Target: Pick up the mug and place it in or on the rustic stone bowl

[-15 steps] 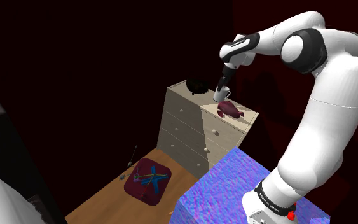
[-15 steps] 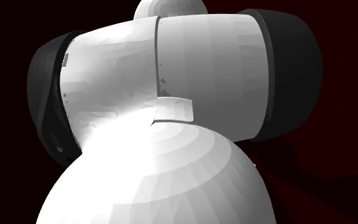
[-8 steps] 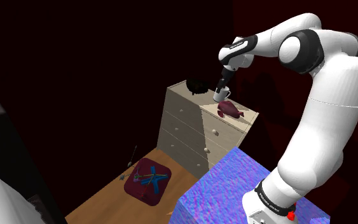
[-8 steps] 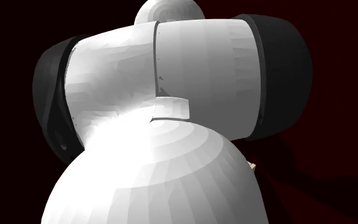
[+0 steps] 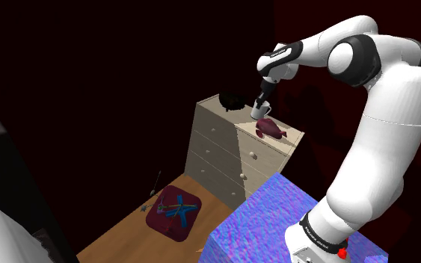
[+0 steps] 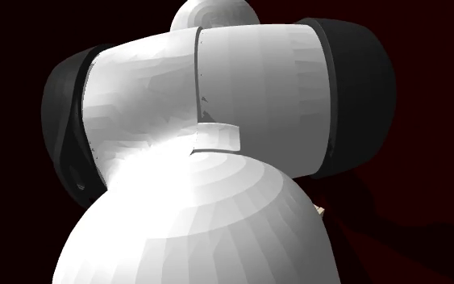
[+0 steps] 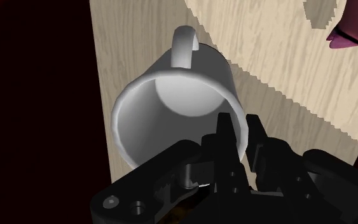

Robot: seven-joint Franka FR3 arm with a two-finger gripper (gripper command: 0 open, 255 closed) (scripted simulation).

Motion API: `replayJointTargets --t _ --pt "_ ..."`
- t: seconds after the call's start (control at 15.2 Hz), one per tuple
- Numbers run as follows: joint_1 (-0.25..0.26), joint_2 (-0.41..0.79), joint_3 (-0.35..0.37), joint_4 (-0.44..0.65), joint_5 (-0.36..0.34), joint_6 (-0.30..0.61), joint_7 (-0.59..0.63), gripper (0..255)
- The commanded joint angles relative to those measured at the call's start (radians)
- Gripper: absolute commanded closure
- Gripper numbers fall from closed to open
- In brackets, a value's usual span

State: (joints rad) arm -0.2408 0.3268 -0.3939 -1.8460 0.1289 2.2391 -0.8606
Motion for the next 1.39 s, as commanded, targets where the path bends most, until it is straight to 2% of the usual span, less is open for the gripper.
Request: replayJointTargets --t 0.0,0.2,1.32 --pt "0.000 0.000 0.000 0.000 0.000 0.000 0.000 255" --pt "0.000 0.000 0.000 0.000 0.000 0.000 0.000 255" --pt "0.010 -0.079 -0.016 0.130 -0.043 -0.202 0.025 255"
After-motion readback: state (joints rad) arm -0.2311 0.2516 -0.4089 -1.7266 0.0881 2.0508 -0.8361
